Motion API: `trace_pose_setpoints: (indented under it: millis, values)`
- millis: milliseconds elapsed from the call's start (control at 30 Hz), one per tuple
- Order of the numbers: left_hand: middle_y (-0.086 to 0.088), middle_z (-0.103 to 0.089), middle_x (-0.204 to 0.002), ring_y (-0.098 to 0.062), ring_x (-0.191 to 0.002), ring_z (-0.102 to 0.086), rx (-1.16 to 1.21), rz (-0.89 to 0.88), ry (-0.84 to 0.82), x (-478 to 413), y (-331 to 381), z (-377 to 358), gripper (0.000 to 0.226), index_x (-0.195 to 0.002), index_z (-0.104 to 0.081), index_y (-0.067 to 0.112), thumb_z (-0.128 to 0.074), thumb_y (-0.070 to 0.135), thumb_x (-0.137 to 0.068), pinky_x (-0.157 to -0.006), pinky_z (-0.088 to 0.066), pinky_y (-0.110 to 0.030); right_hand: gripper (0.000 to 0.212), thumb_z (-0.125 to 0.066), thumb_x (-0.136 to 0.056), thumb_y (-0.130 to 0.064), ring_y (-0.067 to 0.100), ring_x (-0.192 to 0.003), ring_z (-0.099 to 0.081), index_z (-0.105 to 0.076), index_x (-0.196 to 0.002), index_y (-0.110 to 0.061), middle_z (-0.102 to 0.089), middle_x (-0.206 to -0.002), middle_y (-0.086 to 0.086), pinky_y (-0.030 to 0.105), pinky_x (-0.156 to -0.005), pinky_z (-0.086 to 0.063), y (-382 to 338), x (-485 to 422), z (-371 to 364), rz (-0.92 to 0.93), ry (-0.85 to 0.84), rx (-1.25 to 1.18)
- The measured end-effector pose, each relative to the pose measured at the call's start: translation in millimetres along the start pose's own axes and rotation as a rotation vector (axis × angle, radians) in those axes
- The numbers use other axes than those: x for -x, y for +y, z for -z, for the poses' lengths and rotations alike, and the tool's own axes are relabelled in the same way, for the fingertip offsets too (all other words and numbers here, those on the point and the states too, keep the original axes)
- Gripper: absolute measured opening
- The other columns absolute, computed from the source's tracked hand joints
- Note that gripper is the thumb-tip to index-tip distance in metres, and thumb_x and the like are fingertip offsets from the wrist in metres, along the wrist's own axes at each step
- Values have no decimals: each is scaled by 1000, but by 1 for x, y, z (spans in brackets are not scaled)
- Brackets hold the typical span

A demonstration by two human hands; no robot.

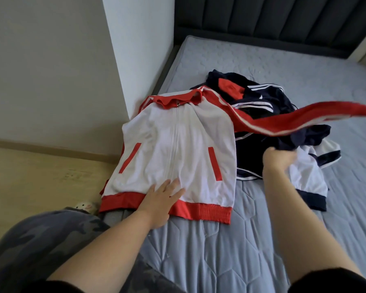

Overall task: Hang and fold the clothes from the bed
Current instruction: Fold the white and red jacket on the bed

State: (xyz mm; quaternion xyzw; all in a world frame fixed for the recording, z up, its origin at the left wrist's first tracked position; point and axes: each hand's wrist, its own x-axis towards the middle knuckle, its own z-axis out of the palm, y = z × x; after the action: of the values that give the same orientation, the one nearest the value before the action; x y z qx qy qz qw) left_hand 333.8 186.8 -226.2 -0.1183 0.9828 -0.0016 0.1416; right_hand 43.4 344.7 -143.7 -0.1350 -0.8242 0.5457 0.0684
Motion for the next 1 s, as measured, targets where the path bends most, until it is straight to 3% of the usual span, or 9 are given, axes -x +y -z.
trace_pose_setpoints:
  millis: [133, 200, 300, 433, 633, 767, 833, 900, 1000]
  values:
    - [-4, 15, -158, -30, -146, -4, -34, 38, 23, -2, 2, 1, 97, -151, 6, 30, -55, -3, -83, -111, -29, -46, 49, -57, -91, -29, 30, -84, -58, -53, -119, 10, -59, -102, 20, 35, -69, -46, 52, 50, -20, -236, -585, 271]
    - [-9, -4, -156, -32, -137, -24, -40, 40, 31, -3, 2, 3, 95, -152, 0, 29, -53, -7, -81, -97, -43, -40, 43, -54, -92, -28, 28, -93, -57, -54, -121, 3, -60, -113, 15, 35, -74, -46, 69, 68, -25, -217, -743, 426]
    - [-7, -36, -133, -26, -112, -43, 41, 28, 68, -3, -5, 6, 90, -151, -11, 27, -50, -8, -79, -80, -49, -36, 31, -52, -92, -18, 32, -100, -57, -59, -111, 6, -63, -110, 18, 36, -80, -42, 76, 75, -26, -128, -686, 365]
    - [0, -47, -114, -22, -97, -52, 150, -120, 56, -2, 0, 13, 71, -145, -28, 30, -49, 8, -81, -76, -46, -34, 13, -49, -90, -10, 33, -89, -56, -56, -92, 0, -57, -80, 8, 30, -69, -34, 68, 66, -5, -46, -355, 200]
    - [-2, -50, -123, -28, -105, -55, 160, -267, -142, -2, 24, 8, 59, -142, -38, 29, -50, 24, -85, -85, -46, -36, 35, -58, -89, -10, 35, -103, -61, -50, -121, 1, -62, -114, 18, 34, -73, -46, 85, 66, 15, -5, -660, 939]
    - [6, -63, -114, -16, -101, -60, 736, -41, -199, -2, 17, 9, 50, -125, -58, 31, -41, 62, -90, -88, -45, -29, 62, -49, -83, -4, 36, -122, -43, -28, -141, -6, -41, -137, 17, 41, -95, -37, 96, 87, 5, 427, -389, 844]
    - [5, -64, -103, -15, -94, -61, 1050, 163, -115, -4, 6, 11, 43, -107, -63, 29, -37, 61, -93, -87, -48, -32, 67, -50, -82, -5, 37, -133, -32, -28, -145, -5, -32, -148, 18, 42, -110, -23, 98, 102, -7, 675, -428, 742]
    - [0, -60, -113, -19, -108, -56, 877, 272, 95, -6, -16, 11, 30, -103, -63, 24, -42, 45, -96, -93, -46, -32, 64, -47, -89, -15, 32, -143, -21, -25, -149, -9, -23, -155, 15, 43, -117, -12, 104, 115, -19, 800, -551, 797]
    - [-4, -25, -153, -22, -142, -20, 500, 354, 79, -4, -49, -4, 52, -146, -35, 24, -45, 29, -96, -114, -24, -36, 60, -29, -95, -29, 22, -147, -2, -13, -152, -19, -6, -160, 5, 52, -116, 1, 118, 128, -33, 551, -637, 958]
